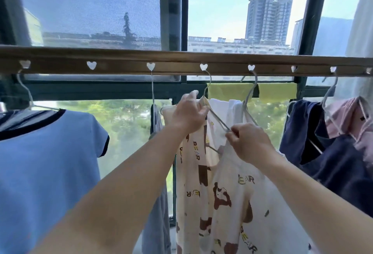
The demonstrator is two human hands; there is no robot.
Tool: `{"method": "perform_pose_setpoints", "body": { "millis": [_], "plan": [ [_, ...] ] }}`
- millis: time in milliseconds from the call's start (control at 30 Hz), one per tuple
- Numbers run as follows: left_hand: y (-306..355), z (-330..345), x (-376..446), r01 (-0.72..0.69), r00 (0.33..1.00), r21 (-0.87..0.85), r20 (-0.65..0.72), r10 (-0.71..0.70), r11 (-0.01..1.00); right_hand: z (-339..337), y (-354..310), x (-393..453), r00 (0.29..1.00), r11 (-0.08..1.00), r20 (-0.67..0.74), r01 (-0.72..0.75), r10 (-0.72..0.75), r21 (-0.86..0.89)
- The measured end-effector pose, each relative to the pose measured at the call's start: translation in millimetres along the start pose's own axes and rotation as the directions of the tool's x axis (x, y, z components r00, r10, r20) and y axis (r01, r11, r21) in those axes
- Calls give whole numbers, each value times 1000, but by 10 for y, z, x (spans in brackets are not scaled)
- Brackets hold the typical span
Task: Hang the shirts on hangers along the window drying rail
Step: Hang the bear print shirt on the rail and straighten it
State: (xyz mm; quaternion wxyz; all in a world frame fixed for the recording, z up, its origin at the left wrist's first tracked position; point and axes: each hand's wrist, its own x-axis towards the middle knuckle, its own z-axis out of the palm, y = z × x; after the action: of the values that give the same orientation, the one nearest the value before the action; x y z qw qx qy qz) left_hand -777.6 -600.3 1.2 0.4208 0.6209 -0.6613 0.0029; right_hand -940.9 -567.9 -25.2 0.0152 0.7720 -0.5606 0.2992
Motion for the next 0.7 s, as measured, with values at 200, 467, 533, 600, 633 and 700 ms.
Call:
{"method": "perform_pose_setpoints", "body": {
  "millis": [200,467,533,600,633,700],
  "plan": [
    [-26,193,-68,-117,989,94,-76,124,989,-160,269,-76,999,1000,-24,31,-30,6],
    [-68,236,10,-82,996,-299,-63,66,951,-292,513,-93,996,984,-79,-15,30,179],
    [-75,285,25,-94,995,-381,-66,75,920,-346,555,-59,992,982,-114,-29,50,185],
    [-78,325,52,-117,993,-431,-60,101,895,-401,584,-20,986,983,-154,-38,66,178],
    [-69,345,68,-128,992,-460,-54,116,879,-426,600,2,982,984,-175,-34,65,177],
    [-58,377,92,-142,989,-515,-37,143,845,-477,608,63,969,985,-243,-7,50,173]
  ]
}}
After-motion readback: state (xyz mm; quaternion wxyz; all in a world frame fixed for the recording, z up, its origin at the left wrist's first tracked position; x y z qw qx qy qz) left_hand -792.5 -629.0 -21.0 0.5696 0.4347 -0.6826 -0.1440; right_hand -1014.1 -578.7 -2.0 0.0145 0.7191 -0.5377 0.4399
